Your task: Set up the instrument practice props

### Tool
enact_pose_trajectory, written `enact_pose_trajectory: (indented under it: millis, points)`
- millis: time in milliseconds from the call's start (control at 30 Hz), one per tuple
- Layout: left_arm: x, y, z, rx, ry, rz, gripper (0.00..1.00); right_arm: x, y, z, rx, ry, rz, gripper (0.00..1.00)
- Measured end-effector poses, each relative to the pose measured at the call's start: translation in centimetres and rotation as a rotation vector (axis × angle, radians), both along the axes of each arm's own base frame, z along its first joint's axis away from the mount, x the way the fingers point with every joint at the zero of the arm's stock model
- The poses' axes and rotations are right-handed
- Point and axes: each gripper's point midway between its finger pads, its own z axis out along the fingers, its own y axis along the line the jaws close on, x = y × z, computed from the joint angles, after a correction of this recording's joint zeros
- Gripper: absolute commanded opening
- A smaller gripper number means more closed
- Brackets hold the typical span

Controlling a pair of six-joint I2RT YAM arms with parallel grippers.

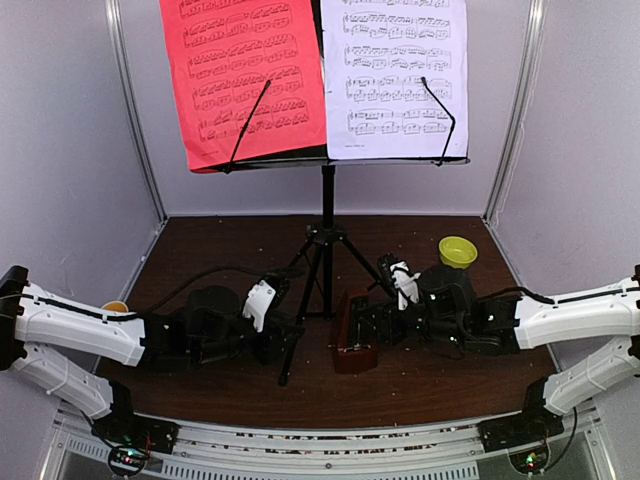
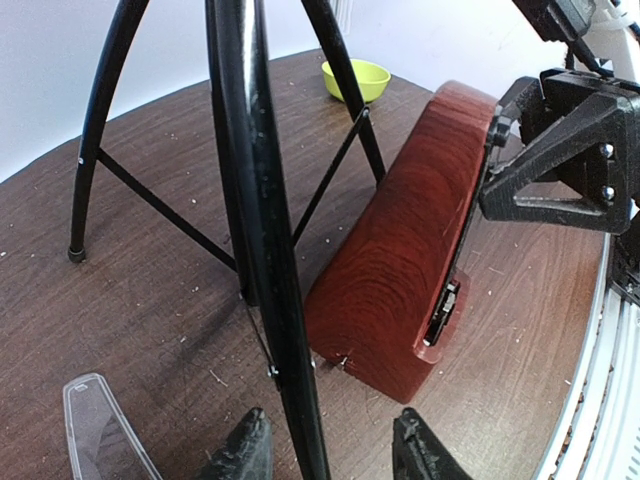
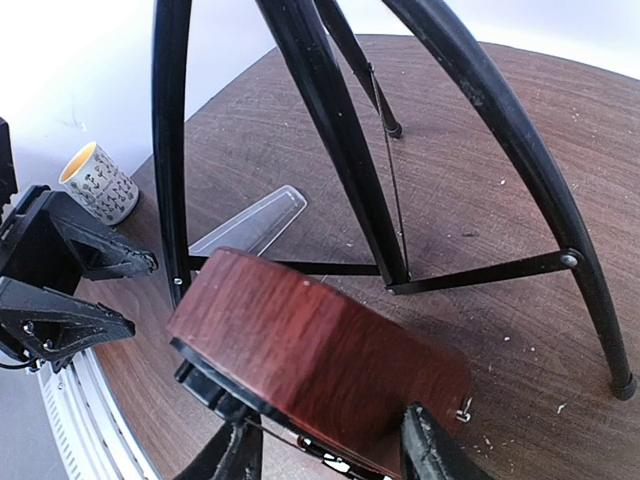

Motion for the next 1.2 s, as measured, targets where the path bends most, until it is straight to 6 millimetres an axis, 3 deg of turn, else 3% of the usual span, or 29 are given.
enact_pose_trajectory:
  millis: [367, 600, 733, 867, 1200]
  points:
    - [0.0, 0.0, 0.0, 0.003, -0.004, -0.002, 0.42, 0.1, 0.1, 0.1, -0.014, -0.03, 0.017, 0.37]
    - [-0.6, -0.5, 0.1, 0.038, -0.026, -0.061, 0.46, -0.2, 0.1, -0.3, -0.006, -0.026, 0.035, 0.47]
    - [-1.1, -2.5, 2.6, 0.037, -0.087, -0.139, 0.55, -0.8, -0.3, -1.2, -0.023, -0.006, 0.055, 0.56]
    - [-1.1, -4.5, 5.0, 0.023, -0.15, -0.192, 0.59, -1.0, -0.6, -0.7, -0.011, -0.012, 0.072, 0.69]
    - [0.7, -9.0, 5.9, 0.08, -0.176, -0.22, 0.63, -1.8, -2.9, -0.1, 0.054, -0.017, 0.085, 0.73]
